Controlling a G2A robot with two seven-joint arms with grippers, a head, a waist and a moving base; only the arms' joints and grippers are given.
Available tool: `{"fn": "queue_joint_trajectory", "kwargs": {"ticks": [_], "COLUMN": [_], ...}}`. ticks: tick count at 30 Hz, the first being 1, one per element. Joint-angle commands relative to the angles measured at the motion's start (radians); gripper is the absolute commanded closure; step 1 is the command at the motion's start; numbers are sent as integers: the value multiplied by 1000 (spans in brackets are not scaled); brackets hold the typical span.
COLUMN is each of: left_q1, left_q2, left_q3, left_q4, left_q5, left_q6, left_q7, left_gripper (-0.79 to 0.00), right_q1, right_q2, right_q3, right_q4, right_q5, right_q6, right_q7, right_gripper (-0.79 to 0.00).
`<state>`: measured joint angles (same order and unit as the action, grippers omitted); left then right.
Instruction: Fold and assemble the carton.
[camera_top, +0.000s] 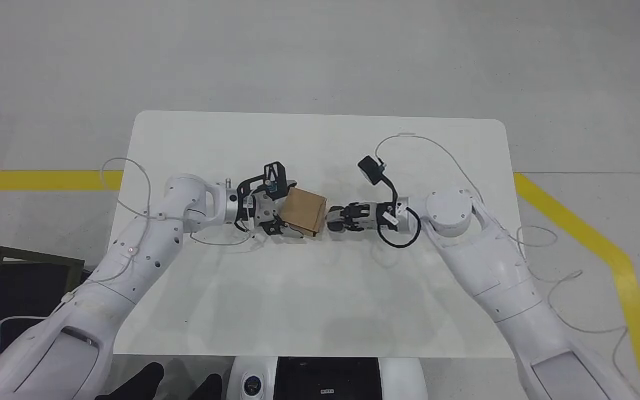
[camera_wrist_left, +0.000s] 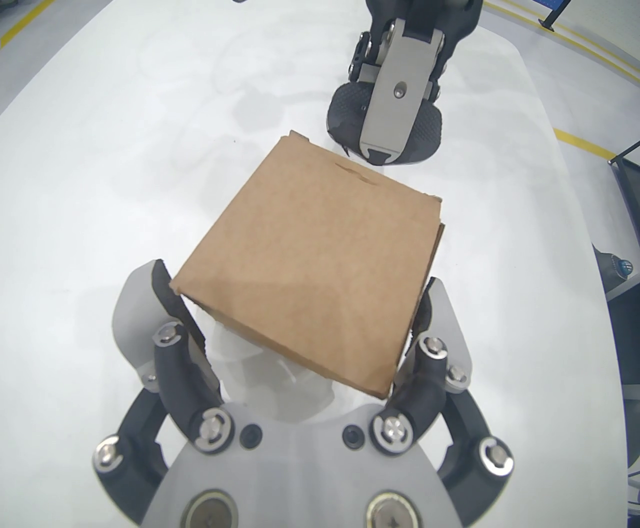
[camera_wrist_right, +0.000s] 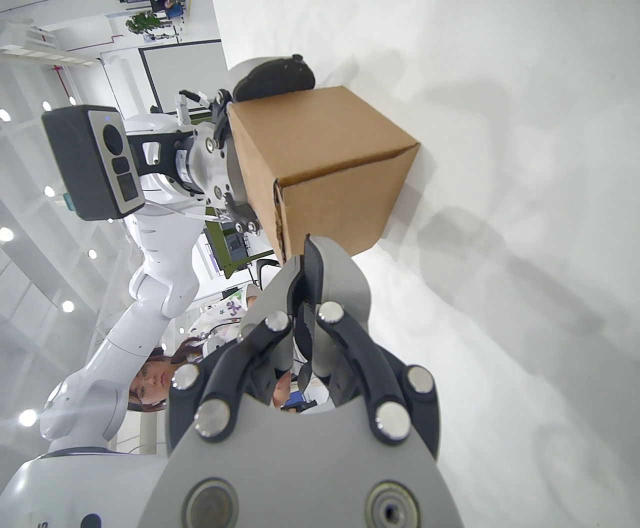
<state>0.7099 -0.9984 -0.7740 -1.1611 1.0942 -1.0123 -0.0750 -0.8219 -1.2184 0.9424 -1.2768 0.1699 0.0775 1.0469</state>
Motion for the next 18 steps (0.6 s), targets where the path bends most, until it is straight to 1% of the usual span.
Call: {"fn": "queue_joint_trajectory", "kwargs": {"ticks": [1,9,18], "left_q1": [0,0,0], "left_q2": [0,1,2], "left_q3": [0,1,2], "left_q4": [-1,-4,-5], "left_q5": [1,1,0], "left_q6": [0,0,0], "left_q7": [1,4,3], "left_gripper": [-785,-785,-785], "right_q1": [7,35,53], "right_q2": [-3,-20,-28], "right_q3": [-11,-55,-66], "right_q4": [1,20,44], "right_q5": [-2,7,15], "right_q6": [1,-1,-13], "right_q7": [6,-2,-2], "right_gripper": [0,0,0]}}
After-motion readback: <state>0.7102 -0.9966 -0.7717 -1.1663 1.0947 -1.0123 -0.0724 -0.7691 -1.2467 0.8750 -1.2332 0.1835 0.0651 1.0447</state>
